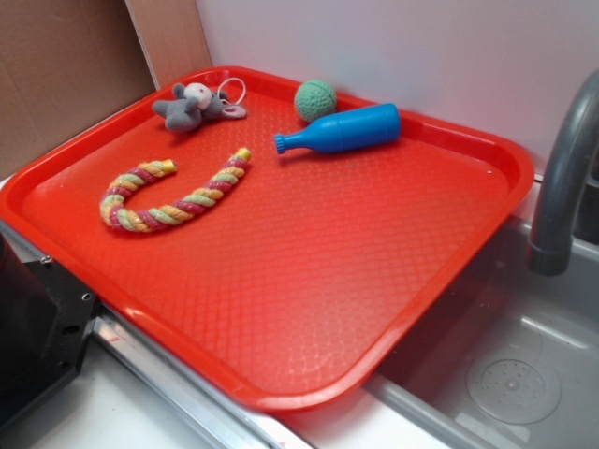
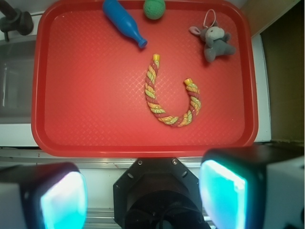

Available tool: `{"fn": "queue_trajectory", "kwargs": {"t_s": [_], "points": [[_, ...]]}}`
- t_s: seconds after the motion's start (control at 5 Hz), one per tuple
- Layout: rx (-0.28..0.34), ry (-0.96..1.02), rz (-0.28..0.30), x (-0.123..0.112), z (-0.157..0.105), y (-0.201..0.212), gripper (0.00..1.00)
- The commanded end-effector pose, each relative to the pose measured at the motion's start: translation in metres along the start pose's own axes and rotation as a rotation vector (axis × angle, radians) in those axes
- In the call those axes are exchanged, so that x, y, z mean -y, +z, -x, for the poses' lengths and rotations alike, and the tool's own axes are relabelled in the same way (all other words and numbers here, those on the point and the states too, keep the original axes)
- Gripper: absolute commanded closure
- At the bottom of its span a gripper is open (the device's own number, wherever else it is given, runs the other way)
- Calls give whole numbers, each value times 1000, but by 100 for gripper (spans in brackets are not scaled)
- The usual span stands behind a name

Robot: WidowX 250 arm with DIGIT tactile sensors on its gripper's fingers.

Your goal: Grab the blue bottle.

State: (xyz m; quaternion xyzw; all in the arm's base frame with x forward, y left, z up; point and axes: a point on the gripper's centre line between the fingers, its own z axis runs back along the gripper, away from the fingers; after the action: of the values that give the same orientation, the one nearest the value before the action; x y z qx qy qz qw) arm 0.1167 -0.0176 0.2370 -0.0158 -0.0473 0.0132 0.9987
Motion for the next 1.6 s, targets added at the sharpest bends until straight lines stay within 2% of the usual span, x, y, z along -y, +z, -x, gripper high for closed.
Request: {"fn": "queue_trajectory", "kwargs": {"t_s": [0.0,0.2,0.6,1.0,1.2,1.4], "points": [[0,0,0,0,0,0,0],[36,-29,-4,-7,-9,-9,0],[207,-204,-38,-10,-48,-37,0],[254,-236,-70,-1,-105,-76,0],[273,-214,-41,-1,-136,-104,0],[272,-192,-54,-4,-163,-130,0]]}}
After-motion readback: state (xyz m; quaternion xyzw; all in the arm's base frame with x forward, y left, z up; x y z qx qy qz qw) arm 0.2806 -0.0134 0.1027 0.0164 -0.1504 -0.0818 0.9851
